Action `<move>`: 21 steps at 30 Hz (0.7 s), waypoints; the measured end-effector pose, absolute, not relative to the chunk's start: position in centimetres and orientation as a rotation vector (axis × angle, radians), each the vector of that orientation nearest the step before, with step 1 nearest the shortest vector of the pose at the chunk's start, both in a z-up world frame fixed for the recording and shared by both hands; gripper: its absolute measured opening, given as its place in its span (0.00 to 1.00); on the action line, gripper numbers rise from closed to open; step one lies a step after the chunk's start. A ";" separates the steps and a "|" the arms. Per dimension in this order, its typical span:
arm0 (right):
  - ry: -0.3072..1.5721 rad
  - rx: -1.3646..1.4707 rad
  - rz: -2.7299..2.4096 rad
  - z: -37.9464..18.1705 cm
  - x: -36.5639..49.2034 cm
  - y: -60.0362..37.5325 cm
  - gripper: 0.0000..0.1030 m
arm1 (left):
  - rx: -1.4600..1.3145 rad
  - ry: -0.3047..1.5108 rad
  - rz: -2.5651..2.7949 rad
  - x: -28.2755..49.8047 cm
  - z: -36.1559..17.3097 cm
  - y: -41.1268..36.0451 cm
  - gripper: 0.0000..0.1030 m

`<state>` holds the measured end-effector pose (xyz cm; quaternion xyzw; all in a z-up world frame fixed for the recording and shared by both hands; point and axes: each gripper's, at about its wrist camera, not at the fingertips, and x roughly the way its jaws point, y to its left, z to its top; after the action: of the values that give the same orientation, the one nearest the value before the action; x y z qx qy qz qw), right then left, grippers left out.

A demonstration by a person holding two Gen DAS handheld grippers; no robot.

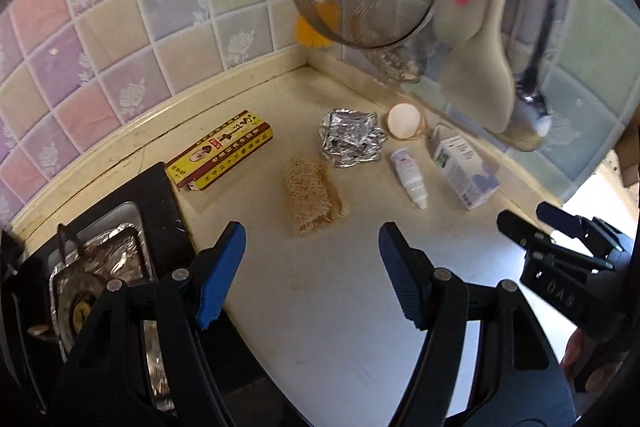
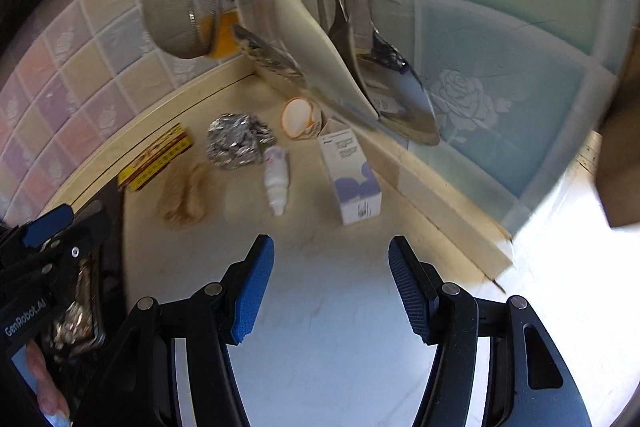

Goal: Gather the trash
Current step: 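Move both open grippers toward the bottle and carton on the counter, then grasp the white milk carton with the right gripper while the left gripper grasps the small white bottle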

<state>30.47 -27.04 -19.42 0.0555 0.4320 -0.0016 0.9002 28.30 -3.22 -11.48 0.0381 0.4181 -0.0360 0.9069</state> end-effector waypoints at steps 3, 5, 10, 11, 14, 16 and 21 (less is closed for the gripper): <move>0.910 0.113 -0.027 -20.8 32.7 -26.8 0.59 | 0.050 0.891 -0.078 30.2 -12.8 -2.1 0.64; 0.923 0.113 -0.041 -21.7 33.9 -26.9 0.59 | 0.028 0.910 -0.081 31.3 -13.6 -1.4 0.61; 0.951 0.115 -0.067 -23.8 36.8 -27.2 0.59 | -0.020 0.946 -0.102 33.2 -14.7 -0.7 0.55; 0.956 0.115 -0.071 -24.1 37.1 -27.2 0.59 | -0.027 0.945 -0.112 33.4 -14.7 -0.9 0.55; 0.971 0.109 -0.077 -25.0 38.0 -27.4 0.59 | -0.031 0.936 -0.142 33.9 -14.6 -1.9 0.55; 0.979 0.101 -0.078 -25.6 38.5 -27.5 0.59 | -0.029 0.930 -0.161 34.3 -14.4 -2.8 0.55; 0.986 0.095 -0.076 -26.7 39.2 -27.9 0.59 | -0.029 0.931 -0.194 35.7 -14.6 -4.5 0.55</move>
<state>39.16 -27.85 -26.65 0.0455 0.4732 -0.0366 0.8790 35.68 -4.50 -14.56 -0.0139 0.4482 -0.0935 0.8889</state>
